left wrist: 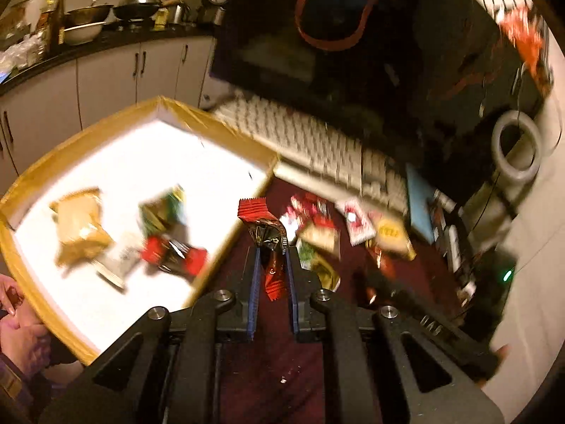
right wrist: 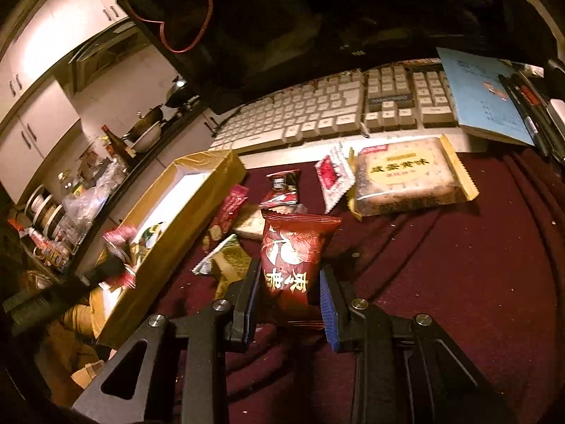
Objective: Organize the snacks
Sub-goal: 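Carry both red snacks over the tray and open both grippers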
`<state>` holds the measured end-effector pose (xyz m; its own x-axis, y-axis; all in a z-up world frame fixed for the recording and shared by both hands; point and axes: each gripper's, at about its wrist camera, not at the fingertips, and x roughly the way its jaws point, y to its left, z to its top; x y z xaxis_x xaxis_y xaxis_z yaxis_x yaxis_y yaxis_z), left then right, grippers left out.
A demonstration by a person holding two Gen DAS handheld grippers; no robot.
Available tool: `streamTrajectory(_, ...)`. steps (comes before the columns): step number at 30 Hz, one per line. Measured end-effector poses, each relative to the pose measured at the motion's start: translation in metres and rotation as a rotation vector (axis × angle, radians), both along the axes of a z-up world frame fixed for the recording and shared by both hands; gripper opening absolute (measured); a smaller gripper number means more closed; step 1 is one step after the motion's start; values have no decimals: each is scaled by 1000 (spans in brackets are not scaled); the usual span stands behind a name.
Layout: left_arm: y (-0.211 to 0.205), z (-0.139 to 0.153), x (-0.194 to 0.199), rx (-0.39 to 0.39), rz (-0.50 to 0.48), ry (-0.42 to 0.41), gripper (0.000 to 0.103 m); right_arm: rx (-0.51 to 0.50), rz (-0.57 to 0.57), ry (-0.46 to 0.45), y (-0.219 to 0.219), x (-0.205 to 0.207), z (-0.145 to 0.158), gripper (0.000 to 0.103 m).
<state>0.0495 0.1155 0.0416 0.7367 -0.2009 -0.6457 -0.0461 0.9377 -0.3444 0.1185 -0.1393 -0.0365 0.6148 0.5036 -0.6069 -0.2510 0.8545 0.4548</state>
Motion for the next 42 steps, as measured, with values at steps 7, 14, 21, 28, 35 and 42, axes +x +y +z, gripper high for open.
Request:
streamTrajectory(7,93,17,10,-47,170,-42,11,85,98,-49,18,-6,27,30)
streamTrajectory(14,124,-18,44,-124,154,44,11,3,265,-39,110,17,62,30)
streamTrajectory(21,116,-53,66,-63,111,176,11,-123,324,27,198,66,54,30)
streamTrajectory(28,107,-62,69,-8,81,226,10,-245,264,23,228,86,28,30)
streamTrajectory(35,110,-60,63,35,125,229,31,-182,249,55,216,91,20,35)
streamTrajectory(42,102,-35,37,60,227,82,63,-9,226,-26,166,56,56,56)
